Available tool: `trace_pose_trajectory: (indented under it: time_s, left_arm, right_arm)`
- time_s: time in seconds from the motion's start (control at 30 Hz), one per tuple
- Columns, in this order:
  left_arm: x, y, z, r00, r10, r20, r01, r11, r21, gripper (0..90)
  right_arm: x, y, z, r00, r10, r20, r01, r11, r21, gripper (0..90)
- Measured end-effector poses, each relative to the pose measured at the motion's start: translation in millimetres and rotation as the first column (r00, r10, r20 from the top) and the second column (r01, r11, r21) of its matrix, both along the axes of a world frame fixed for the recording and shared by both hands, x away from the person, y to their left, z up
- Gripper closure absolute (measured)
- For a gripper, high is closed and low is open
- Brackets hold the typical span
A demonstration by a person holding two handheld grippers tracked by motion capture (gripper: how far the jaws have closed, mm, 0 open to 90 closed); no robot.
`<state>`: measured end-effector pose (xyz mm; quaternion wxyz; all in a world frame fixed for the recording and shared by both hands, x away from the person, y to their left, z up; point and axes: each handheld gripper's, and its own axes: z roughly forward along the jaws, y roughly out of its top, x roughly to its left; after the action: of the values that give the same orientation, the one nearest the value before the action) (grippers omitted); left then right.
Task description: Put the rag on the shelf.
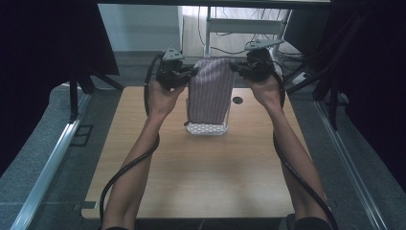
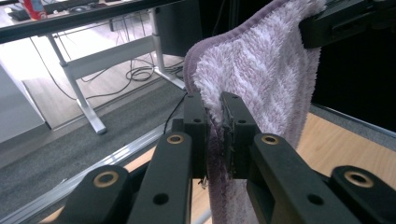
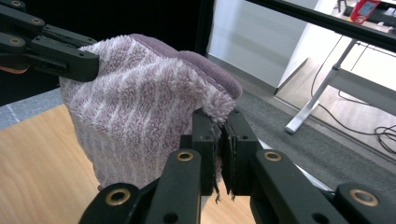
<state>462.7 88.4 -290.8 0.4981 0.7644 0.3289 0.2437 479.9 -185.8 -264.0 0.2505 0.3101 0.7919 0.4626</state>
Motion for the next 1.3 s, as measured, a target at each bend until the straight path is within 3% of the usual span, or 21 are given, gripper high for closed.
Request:
trace_pose_trajectory:
  time_s: [0.23,0.43,0.67,0.93,1.1,1.3]
  left_arm:
    - [22.4,1.6,1.6,0.9982,0.045,-0.040,-0.045,0.9990,-0.006,81.4]
    - [40.5,1.9,-9.4,0.9939,0.079,-0.077,-0.080,0.9966,-0.017,81.1]
    - [55.0,-4.0,-24.9,0.9891,0.110,-0.098,-0.108,0.9939,0.019,80.8]
    - [71.9,-7.6,-43.2,0.9819,0.148,-0.118,-0.138,0.9861,0.093,79.9]
    - [84.5,-8.2,-57.1,0.9750,0.158,-0.156,-0.144,0.9848,0.097,79.8]
    - [92.9,-10.8,-71.1,0.9643,0.158,-0.213,-0.132,0.9825,0.131,79.2]
  right_arm:
    - [15.5,5.5,5.4,0.9998,-0.021,0.003,0.021,0.9997,0.010,84.5]
    - [31.2,9.7,-8.5,0.9992,-0.038,-0.010,0.038,0.9992,0.012,84.8]
    - [46.5,12.0,-23.6,0.9975,-0.069,-0.015,0.069,0.9976,0.007,85.2]
    - [62.7,16.5,-46.6,0.9938,-0.088,-0.069,0.087,0.9962,-0.006,84.8]
    - [71.4,19.4,-59.9,0.9890,-0.101,-0.109,0.099,0.9949,-0.022,84.8]
    - [79.8,19.4,-78.9,0.9802,-0.116,-0.160,0.109,0.9925,-0.056,84.3]
